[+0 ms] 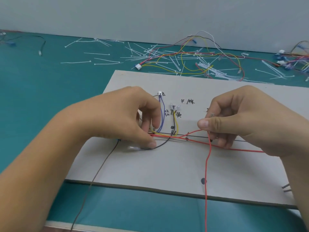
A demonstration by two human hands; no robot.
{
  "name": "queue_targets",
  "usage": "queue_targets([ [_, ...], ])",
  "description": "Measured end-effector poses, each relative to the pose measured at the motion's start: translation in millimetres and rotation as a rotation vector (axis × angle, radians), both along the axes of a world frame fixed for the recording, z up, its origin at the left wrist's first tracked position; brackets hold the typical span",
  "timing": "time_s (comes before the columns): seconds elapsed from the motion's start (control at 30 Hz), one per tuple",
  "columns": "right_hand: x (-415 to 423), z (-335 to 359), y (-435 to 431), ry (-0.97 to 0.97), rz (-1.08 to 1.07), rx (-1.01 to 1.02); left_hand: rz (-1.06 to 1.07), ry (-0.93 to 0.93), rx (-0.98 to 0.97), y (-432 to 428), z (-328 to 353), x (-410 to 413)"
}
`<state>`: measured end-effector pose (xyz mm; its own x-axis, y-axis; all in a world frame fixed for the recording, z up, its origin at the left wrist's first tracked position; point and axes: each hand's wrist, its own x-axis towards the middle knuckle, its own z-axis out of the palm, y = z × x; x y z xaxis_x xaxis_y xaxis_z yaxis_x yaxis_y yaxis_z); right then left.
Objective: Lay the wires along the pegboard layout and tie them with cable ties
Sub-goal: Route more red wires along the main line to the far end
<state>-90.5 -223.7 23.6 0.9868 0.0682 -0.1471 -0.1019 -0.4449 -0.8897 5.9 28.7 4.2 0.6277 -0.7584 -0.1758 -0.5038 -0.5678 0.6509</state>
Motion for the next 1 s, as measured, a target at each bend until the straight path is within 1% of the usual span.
queue_targets([
  [0.07, -0.6, 0.2, -0.2, -0.006, 0.0, 0.0, 0.008, -0.037, -0.018, 1.3, -3.6, 0.1],
  [0.23, -0.7, 1.1, -0.4, -0.018, -0.004, 0.004, 0.038, 0.042, -0.058, 5.1, -4.9, 4.5],
  [0.33, -0.6, -0.1, -1.3, -0.022, -0.003, 0.002, 0.025, 0.033, -0.068, 7.5, -6.5, 4.7],
  [0.5, -1.2, -2.1, -0.4, -0.01, 0.011, -0.008, 0.071, 0.097, -0.072, 10.0, -5.6, 5.5],
  [0.6, -2.3, -2.1, -0.6, 0.005, 0.027, -0.022, 0.091, 0.102, -0.088, 7.1, -8.1, 5.8],
  [0.7, -3.1, -1.7, -0.6, 0.034, 0.045, -0.039, 0.097, 0.097, -0.049, 5.7, -9.3, 6.1],
  [0.8, -3.3, -1.9, -0.4, 0.047, 0.041, -0.054, 0.092, 0.108, -0.068, 5.7, -8.1, 4.8],
  [0.9, -1.9, -3.4, -1.7, 0.039, 0.014, -0.074, 0.038, 0.047, -0.094, 2.4, -6.0, -1.1],
  [1.0, 0.2, -5.3, -2.4, 0.03, -0.031, -0.084, 0.052, -0.046, -0.106, -4.1, -7.4, -5.7],
])
